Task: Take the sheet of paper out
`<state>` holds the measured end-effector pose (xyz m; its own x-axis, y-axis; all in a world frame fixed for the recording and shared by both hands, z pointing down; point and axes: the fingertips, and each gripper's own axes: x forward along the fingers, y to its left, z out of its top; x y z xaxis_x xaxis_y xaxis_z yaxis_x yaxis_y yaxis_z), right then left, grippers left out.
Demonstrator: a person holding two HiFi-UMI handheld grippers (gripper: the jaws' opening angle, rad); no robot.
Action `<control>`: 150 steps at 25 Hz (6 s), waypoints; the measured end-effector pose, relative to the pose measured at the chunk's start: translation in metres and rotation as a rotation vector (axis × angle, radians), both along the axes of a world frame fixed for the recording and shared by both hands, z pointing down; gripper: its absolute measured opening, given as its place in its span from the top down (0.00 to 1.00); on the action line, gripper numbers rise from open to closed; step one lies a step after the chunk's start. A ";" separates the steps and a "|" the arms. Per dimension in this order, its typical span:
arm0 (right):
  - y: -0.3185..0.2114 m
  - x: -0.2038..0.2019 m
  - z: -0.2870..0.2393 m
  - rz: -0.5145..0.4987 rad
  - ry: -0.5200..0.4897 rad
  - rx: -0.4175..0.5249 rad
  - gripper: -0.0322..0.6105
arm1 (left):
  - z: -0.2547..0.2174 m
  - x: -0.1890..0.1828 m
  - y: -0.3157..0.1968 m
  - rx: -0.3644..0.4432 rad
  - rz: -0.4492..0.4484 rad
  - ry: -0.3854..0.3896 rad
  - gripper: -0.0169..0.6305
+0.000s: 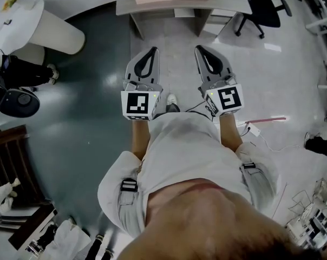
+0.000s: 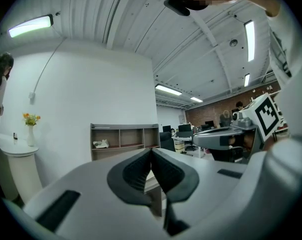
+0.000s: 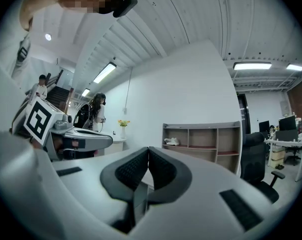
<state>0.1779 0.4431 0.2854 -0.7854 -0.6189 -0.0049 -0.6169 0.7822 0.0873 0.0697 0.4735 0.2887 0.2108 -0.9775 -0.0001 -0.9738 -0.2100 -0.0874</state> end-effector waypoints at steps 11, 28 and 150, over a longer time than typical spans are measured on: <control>-0.028 -0.035 0.007 0.045 0.014 -0.025 0.92 | 0.005 -0.039 -0.033 -0.013 0.030 0.021 0.94; -0.105 -0.057 0.010 0.019 0.009 -0.030 0.92 | 0.008 -0.058 -0.105 -0.025 0.016 0.004 0.94; -0.627 -0.229 0.089 -0.043 0.104 -0.225 0.92 | 0.082 -0.224 -0.622 -0.168 0.009 0.008 0.94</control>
